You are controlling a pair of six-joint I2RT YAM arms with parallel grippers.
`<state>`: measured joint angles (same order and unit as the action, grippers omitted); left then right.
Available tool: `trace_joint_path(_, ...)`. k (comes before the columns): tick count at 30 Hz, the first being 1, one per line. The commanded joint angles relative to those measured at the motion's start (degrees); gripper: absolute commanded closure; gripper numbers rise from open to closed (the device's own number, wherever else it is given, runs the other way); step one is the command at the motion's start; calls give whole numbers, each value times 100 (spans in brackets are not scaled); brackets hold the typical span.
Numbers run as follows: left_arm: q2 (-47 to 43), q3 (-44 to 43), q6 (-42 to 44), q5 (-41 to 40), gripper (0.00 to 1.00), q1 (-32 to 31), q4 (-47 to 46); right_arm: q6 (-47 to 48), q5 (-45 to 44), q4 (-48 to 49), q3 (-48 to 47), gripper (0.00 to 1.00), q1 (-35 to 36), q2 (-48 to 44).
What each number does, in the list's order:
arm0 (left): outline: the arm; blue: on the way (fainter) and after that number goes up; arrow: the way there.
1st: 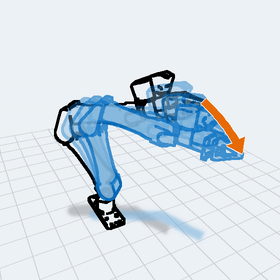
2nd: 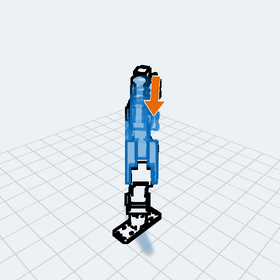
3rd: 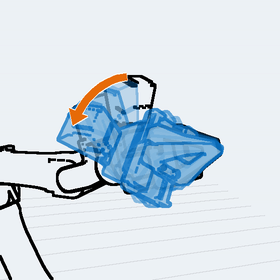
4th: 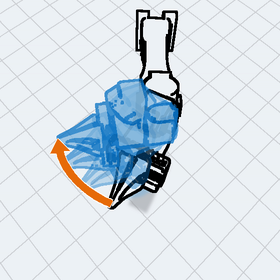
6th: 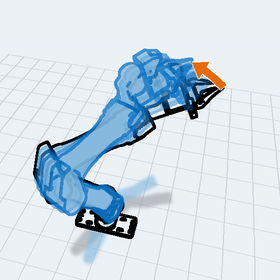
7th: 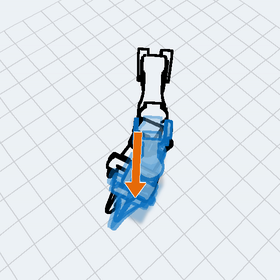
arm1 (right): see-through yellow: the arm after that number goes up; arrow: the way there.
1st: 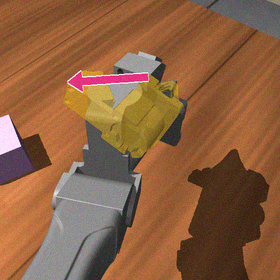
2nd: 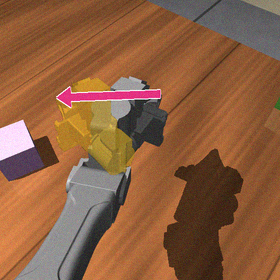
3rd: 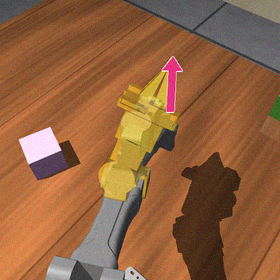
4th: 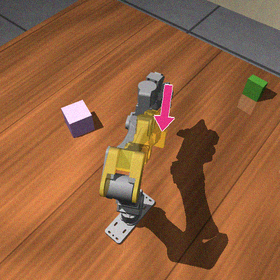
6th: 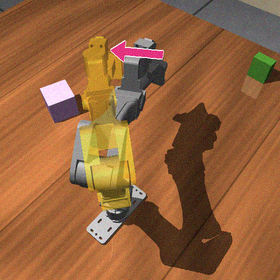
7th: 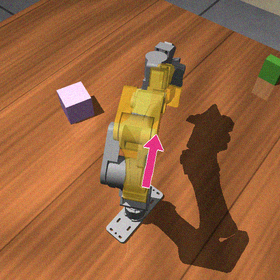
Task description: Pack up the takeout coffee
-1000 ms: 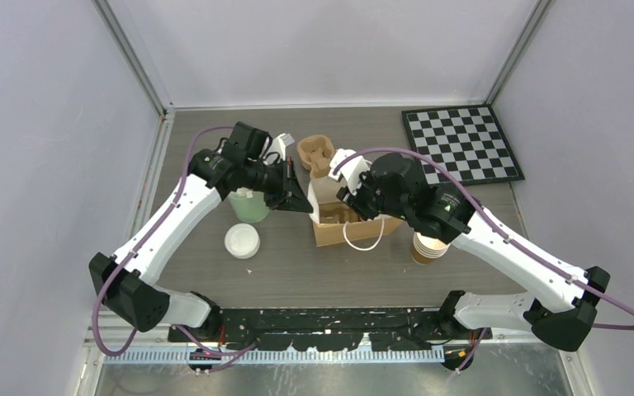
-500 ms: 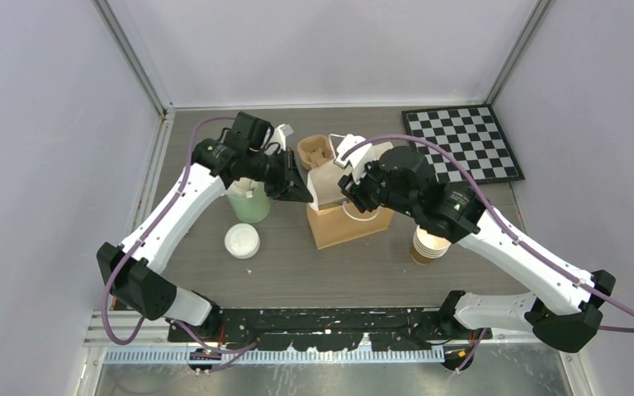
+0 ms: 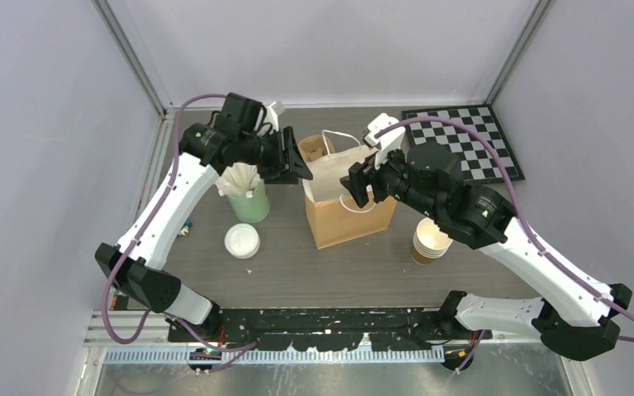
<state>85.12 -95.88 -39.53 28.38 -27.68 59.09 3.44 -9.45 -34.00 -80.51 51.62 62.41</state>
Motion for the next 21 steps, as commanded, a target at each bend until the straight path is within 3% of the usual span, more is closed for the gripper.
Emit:
trace_joint_path(1, -1, -760, 246, -728, 47, 89, 340, -680, -435, 251, -254, 21, -20, -286)
trace_joint_path(5, 59, -1333, 506, -1536, 24, 184, 856, -878, -552, 2, -356, 12, -20, -376)
trace_joint_path(7, 65, -1430, 696, -2123, 3, 222, 1137, -954, -639, -95, -369, 11, -20, -421)
trace_joint_path(8, 78, -1419, 794, -2444, 1, 250, 1291, -970, -678, -132, -363, 11, -20, -456)
trace_joint_path(12, 167, -1190, 1143, -3516, 0, 462, 1603, -952, -673, -99, -220, 10, -20, -603)
trace_joint_path(16, 352, -1178, 1351, -4050, 0, 615, 1417, -938, -716, -103, -170, 10, -20, -691)
trace_joint_path(21, 506, -1166, 1268, -4090, 23, 1074, 1522, -891, -800, -215, -145, 10, -20, -807)
